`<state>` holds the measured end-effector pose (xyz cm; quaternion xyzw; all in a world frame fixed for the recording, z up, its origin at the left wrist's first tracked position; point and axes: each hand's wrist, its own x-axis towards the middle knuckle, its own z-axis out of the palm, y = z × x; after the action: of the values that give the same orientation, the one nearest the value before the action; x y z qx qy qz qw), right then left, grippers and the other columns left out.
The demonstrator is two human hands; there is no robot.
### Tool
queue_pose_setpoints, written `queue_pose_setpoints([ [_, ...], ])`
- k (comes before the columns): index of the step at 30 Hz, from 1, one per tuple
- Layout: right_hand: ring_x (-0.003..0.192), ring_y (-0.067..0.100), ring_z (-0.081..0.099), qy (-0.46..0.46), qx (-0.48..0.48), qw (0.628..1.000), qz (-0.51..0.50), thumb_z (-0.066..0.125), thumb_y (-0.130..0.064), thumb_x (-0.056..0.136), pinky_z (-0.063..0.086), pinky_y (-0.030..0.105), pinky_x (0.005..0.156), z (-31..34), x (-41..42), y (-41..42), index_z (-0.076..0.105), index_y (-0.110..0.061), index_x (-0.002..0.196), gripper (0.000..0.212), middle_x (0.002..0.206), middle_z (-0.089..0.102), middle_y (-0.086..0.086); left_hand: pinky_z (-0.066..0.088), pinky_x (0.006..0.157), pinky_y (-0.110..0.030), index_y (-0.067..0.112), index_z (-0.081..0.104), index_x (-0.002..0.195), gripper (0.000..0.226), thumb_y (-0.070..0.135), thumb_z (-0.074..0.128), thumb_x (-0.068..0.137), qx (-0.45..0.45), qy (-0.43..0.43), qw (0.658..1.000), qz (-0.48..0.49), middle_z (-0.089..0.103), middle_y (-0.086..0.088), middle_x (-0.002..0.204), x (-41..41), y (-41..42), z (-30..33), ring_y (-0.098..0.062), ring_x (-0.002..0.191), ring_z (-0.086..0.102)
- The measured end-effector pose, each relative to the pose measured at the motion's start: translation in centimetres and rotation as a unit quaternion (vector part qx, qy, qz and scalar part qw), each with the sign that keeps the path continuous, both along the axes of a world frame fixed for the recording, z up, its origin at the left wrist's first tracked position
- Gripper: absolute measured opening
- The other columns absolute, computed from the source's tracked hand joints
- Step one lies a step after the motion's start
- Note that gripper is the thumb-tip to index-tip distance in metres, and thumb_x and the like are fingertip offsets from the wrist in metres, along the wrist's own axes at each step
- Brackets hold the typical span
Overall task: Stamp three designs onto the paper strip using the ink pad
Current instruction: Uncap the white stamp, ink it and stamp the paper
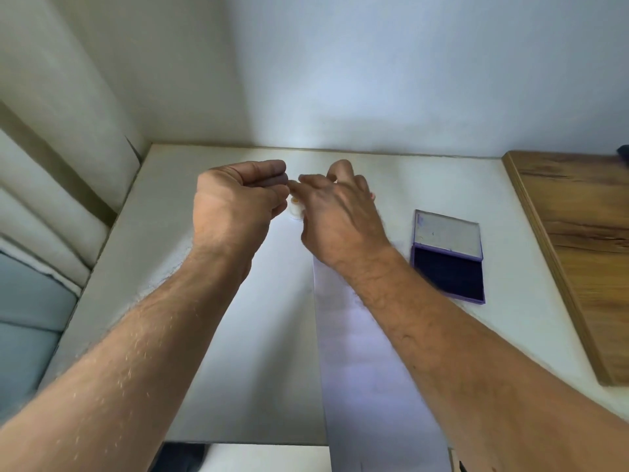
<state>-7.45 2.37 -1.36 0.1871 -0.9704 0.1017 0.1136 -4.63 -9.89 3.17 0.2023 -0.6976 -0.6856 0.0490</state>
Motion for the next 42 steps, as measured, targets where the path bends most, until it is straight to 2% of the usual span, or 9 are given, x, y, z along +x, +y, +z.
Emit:
queue_pose_setpoints([
  [5,0.095,0.028,0.046,-0.034,-0.026,0.998,-0.038,0.058,-0.015,0.081,0.047,0.047,0.074,-0.2,-0.2,0.1,0.069,-0.032,0.098,0.026,0.079,0.068,-0.007,0.058,0.083,-0.029,0.021,0.076,0.096,0.028,-0.002,0.069,0.081,-0.02,-0.04,0.999,0.006,0.077,0.003,0.092,0.1,-0.3,-0.6,-0.011,0.085,0.074],
  [8,0.095,0.021,0.054,-0.08,-0.183,0.977,-0.079,0.063,-0.026,0.086,0.05,0.036,0.076,1.8,1.2,0.6,0.071,-0.035,0.104,0.021,0.091,0.066,-0.003,0.055,0.076,-0.025,0.029,0.074,0.097,0.034,0.001,0.072,0.078,-0.063,-0.041,0.997,-0.014,0.075,0.011,0.096,0.5,-0.2,-0.4,-0.003,0.094,0.07],
  [11,0.092,0.006,0.062,-0.146,-0.37,0.907,-0.138,0.071,-0.032,0.084,0.053,0.028,0.081,3.4,2.9,1.4,0.072,-0.034,0.104,0.02,0.095,0.071,-0.011,0.048,0.066,-0.021,0.032,0.073,0.099,0.039,0.001,0.076,0.075,-0.099,-0.047,0.99,-0.085,0.073,0.012,0.097,1.1,0.3,0.1,0.001,0.094,0.068],
  [15,0.103,0.0,0.065,-0.239,-0.487,0.819,-0.189,0.076,-0.031,0.078,0.054,0.03,0.089,4.3,5.4,3.2,0.076,-0.028,0.097,0.019,0.094,0.076,-0.01,0.053,0.071,-0.025,0.031,0.074,0.097,0.036,0.005,0.081,0.072,-0.093,-0.041,0.977,-0.188,0.076,0.01,0.087,2.2,1.4,1.1,-0.006,0.081,0.073],
  [19,0.068,0.009,0.059,-0.343,-0.579,0.692,-0.26,0.071,-0.029,0.086,0.049,0.024,0.063,5.6,7.6,4.7,0.076,-0.017,0.093,0.015,0.098,0.077,0.003,0.057,0.081,-0.034,0.031,0.075,0.092,0.029,0.013,0.085,0.071,-0.096,-0.012,0.968,-0.23,0.077,0.012,0.093,2.8,1.9,1.9,-0.006,0.084,0.074],
  [23,0.064,0.013,0.058,-0.4,-0.625,0.607,-0.284,0.066,-0.038,0.089,0.049,0.024,0.059,6.6,8.6,5.5,0.072,-0.012,0.101,0.029,0.087,0.078,0.003,0.055,0.089,-0.032,0.028,0.077,0.091,0.032,0.007,0.085,0.069,-0.075,0.009,0.961,-0.265,0.077,0.006,0.095,2.8,2.1,2.4,-0.009,0.086,0.074],
  [32,0.065,0.016,0.057,-0.421,-0.641,0.585,-0.264,0.059,-0.04,0.093,0.048,0.028,0.063,6.3,9.8,6.9,0.073,-0.014,0.092,0.03,0.086,0.078,0.007,0.053,0.07,-0.014,0.01,0.075,0.097,0.033,-0.009,0.079,0.07,-0.069,0.049,0.936,-0.341,0.077,0.01,0.085,3.0,2.3,2.6,0.0,0.082,0.072],
  [36,0.065,0.017,0.057,-0.425,-0.663,0.564,-0.249,0.061,-0.035,0.093,0.048,0.029,0.064,5.9,9.1,7.1,0.072,-0.017,0.081,0.024,0.084,0.077,0.007,0.057,0.076,-0.023,0.021,0.076,0.091,0.032,-0.003,0.081,0.071,-0.114,0.053,0.939,-0.32,0.076,0.017,0.085,3.0,2.6,2.4,-0.004,0.078,0.074],
  [42,0.062,0.015,0.056,-0.459,-0.678,0.524,-0.234,0.063,-0.027,0.093,0.051,0.027,0.065,4.8,7.6,7.2,0.069,-0.006,0.094,0.022,0.083,0.075,0.01,0.055,0.083,-0.033,0.033,0.075,0.092,0.034,0.006,0.083,0.072,-0.158,0.026,0.939,-0.306,0.074,0.021,0.086,2.8,2.7,1.8,-0.002,0.078,0.074],
])
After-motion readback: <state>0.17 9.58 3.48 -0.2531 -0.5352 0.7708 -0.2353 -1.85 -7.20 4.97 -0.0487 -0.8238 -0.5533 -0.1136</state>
